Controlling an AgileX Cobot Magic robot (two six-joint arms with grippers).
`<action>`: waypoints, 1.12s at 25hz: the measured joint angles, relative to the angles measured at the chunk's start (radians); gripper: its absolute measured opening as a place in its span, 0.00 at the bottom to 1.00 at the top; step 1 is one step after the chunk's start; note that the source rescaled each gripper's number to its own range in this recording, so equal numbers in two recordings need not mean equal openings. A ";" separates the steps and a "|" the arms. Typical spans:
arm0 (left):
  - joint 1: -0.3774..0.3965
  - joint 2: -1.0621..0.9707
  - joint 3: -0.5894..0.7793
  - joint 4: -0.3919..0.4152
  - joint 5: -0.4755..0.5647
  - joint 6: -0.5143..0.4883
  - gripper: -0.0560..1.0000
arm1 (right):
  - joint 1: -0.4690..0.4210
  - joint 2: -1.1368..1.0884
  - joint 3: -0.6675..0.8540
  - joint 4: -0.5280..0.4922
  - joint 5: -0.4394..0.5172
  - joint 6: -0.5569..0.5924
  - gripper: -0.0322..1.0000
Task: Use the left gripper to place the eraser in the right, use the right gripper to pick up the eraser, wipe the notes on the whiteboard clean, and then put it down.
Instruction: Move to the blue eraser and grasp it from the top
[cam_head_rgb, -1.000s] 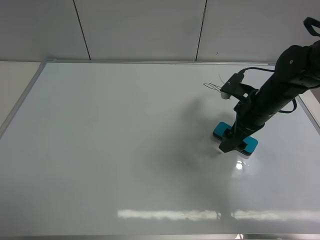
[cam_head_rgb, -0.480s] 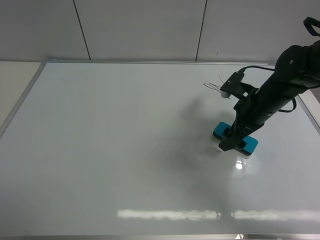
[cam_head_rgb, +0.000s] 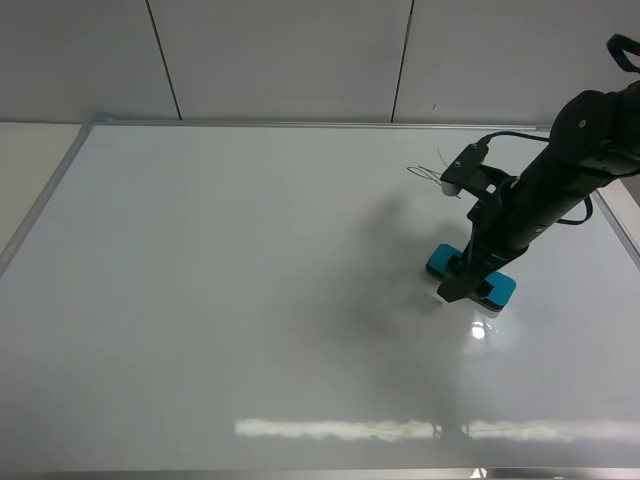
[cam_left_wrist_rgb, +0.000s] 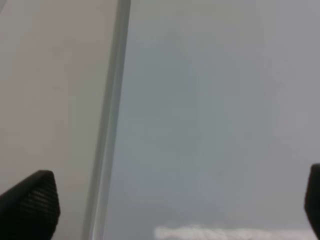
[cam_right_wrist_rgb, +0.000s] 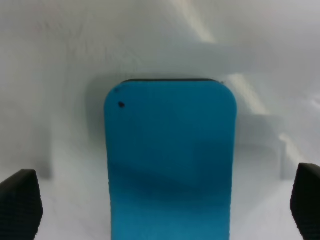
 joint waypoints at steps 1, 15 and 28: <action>0.000 0.000 0.000 0.000 0.000 0.000 1.00 | 0.000 0.001 0.000 0.000 0.000 0.000 1.00; 0.000 0.000 0.000 0.000 -0.001 0.000 1.00 | 0.000 0.016 0.000 0.013 0.000 -0.023 1.00; 0.000 0.000 0.000 0.000 -0.001 0.000 1.00 | 0.000 0.015 0.000 0.019 0.002 0.015 0.09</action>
